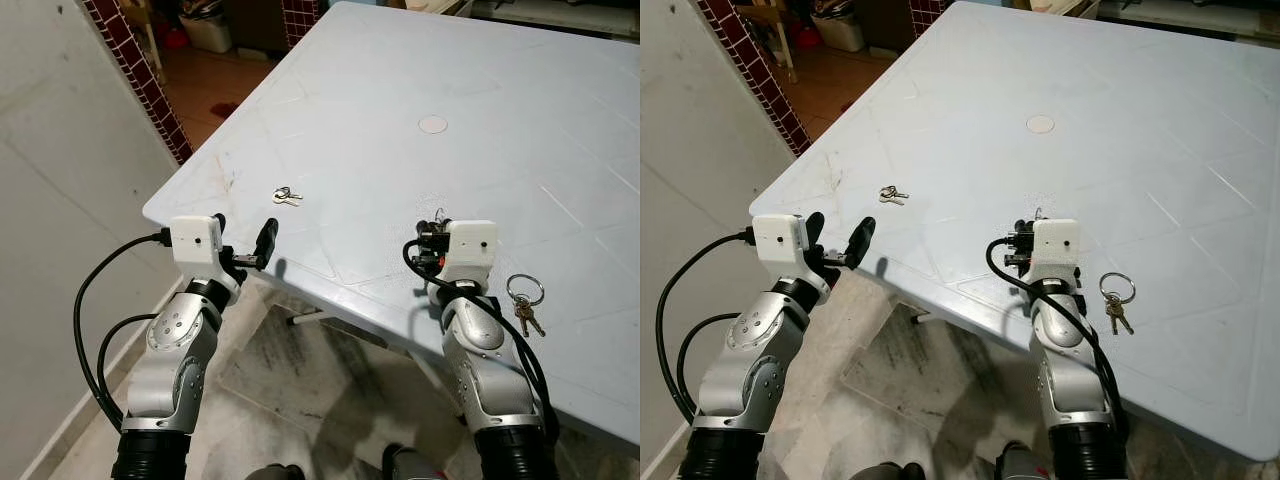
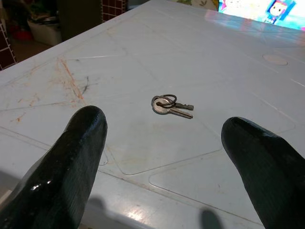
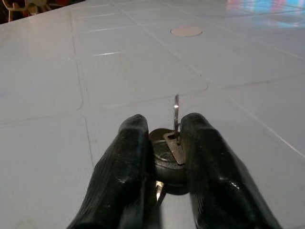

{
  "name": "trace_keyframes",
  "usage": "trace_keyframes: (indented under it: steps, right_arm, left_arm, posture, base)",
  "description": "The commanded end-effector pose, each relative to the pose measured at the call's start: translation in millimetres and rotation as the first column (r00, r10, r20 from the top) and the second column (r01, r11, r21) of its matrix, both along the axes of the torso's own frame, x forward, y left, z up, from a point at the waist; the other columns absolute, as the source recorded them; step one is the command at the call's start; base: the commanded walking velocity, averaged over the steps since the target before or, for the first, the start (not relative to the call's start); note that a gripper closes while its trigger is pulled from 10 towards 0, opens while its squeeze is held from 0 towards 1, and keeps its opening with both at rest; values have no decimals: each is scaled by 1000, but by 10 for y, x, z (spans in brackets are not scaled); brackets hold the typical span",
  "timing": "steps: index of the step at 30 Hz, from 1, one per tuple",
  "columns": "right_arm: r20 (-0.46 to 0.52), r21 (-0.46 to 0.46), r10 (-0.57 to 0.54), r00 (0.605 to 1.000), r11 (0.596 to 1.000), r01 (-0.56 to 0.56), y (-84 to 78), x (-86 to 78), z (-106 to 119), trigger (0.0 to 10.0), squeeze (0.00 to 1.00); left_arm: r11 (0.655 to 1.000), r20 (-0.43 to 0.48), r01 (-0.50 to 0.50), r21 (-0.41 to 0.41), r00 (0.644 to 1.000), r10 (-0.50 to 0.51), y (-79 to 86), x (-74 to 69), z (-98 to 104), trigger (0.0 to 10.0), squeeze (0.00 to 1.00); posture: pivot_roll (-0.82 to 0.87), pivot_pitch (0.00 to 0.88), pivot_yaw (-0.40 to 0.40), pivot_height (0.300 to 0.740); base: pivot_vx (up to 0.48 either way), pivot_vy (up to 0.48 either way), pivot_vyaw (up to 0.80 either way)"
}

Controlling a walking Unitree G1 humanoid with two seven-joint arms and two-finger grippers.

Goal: Hang keys on a hook

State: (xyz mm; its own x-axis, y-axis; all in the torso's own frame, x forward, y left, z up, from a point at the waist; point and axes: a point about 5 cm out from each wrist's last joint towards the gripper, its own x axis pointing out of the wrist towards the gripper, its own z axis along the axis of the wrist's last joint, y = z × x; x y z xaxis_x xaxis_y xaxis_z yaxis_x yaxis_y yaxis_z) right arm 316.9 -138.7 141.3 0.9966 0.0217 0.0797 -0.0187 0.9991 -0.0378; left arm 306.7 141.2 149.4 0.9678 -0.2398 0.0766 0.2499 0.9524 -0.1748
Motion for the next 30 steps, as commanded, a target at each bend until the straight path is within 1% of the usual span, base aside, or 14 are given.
trace_keyframes:
  steps: [1,12,16,17,22,26,29,30]
  right_arm:
    - [-3,1,18,1000,1000,-18,45,9,-14,0,0]
    - [1,-10,18,1000,1000,-18,16,10,-25,0,0]
    - [21,-30,7,1000,1000,-6,2,-1,-5,0,0]
    - [40,-48,1,999,999,1,-2,-12,22,0,0]
    - [54,-46,-14,998,999,17,-11,-22,39,0,0]
    - [102,-51,-36,994,998,41,-33,-40,98,0,0]
    - [167,-98,-22,986,994,39,-14,-64,195,0,0]
    - [213,-128,-3,977,991,31,16,-78,276,0,0]
  left_arm:
    - [1000,-13,-20,8,1000,20,50,-30,-26,10000,0]
    - [1000,-14,-23,2,1000,23,27,-34,-40,10000,0]
    - [1000,-12,-24,2,1000,24,27,-26,-39,10000,0]
    - [1000,-11,-23,2,1000,23,25,-24,-39,10000,0]
    - [1000,-11,-20,2,1000,20,20,-14,-38,10000,0]
    - [1000,-7,-19,1,1000,19,13,-2,-32,10000,0]
    - [1000,-4,-21,0,1000,21,14,1,-25,10000,0]
    - [1000,-1,-23,-1,1000,23,14,7,-22,10000,0]
  posture:
    - [-49,201,110,740]
    - [-56,199,103,740]
    - [-59,198,105,740]
    - [-61,196,105,740]
    - [-65,194,107,740]
    - [-65,189,107,740]
    - [-65,188,107,740]
    - [-66,186,107,740]
  base:
    - [0,0,0]
    - [0,0,0]
    - [0,0,0]
    - [0,0,0]
    - [0,0,0]
    - [0,0,0]
    - [0,0,0]
    - [0,0,0]
